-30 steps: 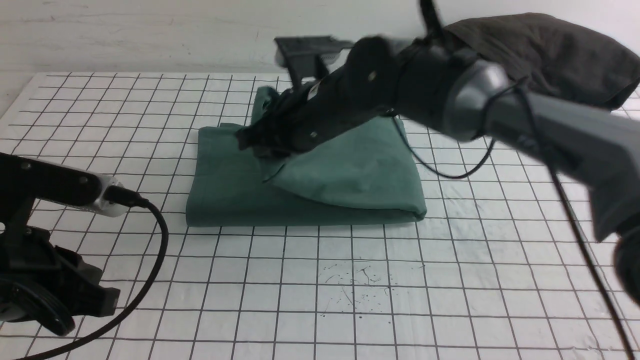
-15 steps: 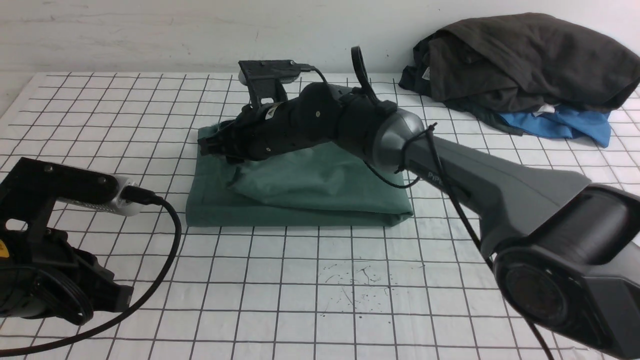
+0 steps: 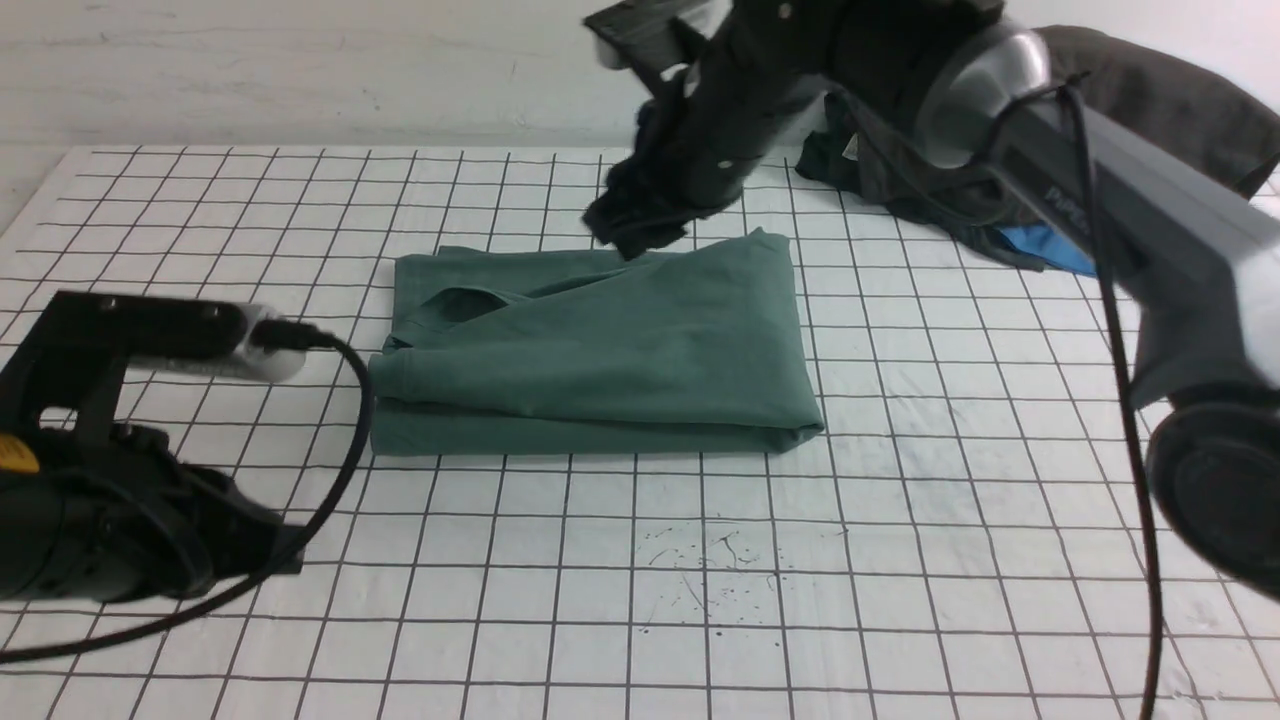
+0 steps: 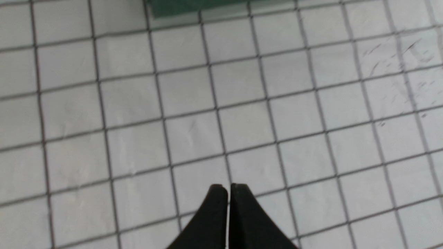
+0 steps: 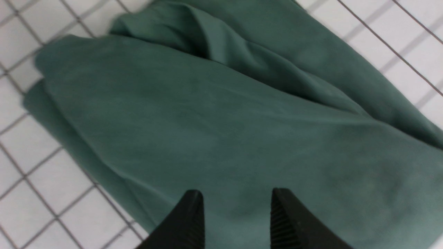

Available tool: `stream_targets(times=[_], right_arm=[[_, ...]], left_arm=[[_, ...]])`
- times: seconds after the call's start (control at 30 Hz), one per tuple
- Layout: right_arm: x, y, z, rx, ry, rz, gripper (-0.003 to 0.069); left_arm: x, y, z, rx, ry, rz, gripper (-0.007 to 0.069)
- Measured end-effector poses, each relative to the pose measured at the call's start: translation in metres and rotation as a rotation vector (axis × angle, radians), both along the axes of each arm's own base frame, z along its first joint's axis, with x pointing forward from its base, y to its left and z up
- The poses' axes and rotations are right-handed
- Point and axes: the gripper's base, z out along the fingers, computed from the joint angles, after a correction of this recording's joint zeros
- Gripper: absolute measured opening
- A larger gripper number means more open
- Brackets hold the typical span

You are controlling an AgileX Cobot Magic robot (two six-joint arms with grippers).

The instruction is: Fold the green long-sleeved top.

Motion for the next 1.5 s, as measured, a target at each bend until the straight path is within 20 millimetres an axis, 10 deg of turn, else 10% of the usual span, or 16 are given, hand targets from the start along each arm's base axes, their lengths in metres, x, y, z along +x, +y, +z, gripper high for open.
stream_targets(times=[0.3, 0.47, 0.6, 0.77, 0.87, 1.03, 1.3, 1.5], right_arm=[[0.029, -0.064, -0.117, -0.096, 0.325, -0.187, 0.0], [0.027, -0.067, -0.111, -0.096, 0.313, -0.191, -0.0013], [0.019, -0.073, -0.065, -0.096, 0.228, -0.186, -0.0013], [-0.032, -0.097, 0.083, 0.002, -0.068, -0.193, -0.0014], [-0.091, -0.123, 0.17, 0.069, -0.267, -0.212, -0.0014], [-0.183, -0.16, 0.22, 0.118, -0.371, -0.232, -0.0014], [-0.283, -0.197, 0.165, 0.166, -0.403, -0.253, -0.0014], [-0.343, -0.22, 0.037, 0.368, -0.477, -0.362, -0.0014]], left_arm=[[0.017, -0.01, 0.017, 0.018, -0.046, -0.167, -0.0007], [0.014, -0.011, 0.015, 0.027, -0.012, -0.203, -0.0007], [0.011, -0.01, 0.018, 0.029, -0.025, -0.206, -0.0007], [-0.01, -0.007, 0.047, 0.027, -0.198, -0.201, -0.0007], [-0.03, -0.004, 0.066, 0.054, -0.335, -0.222, -0.0007], [-0.064, 0.003, 0.072, 0.133, -0.53, -0.263, -0.0007], [-0.09, 0.013, 0.06, 0.127, -0.741, -0.146, -0.0007], [-0.101, 0.016, 0.06, 0.086, -0.826, -0.09, -0.0007]])
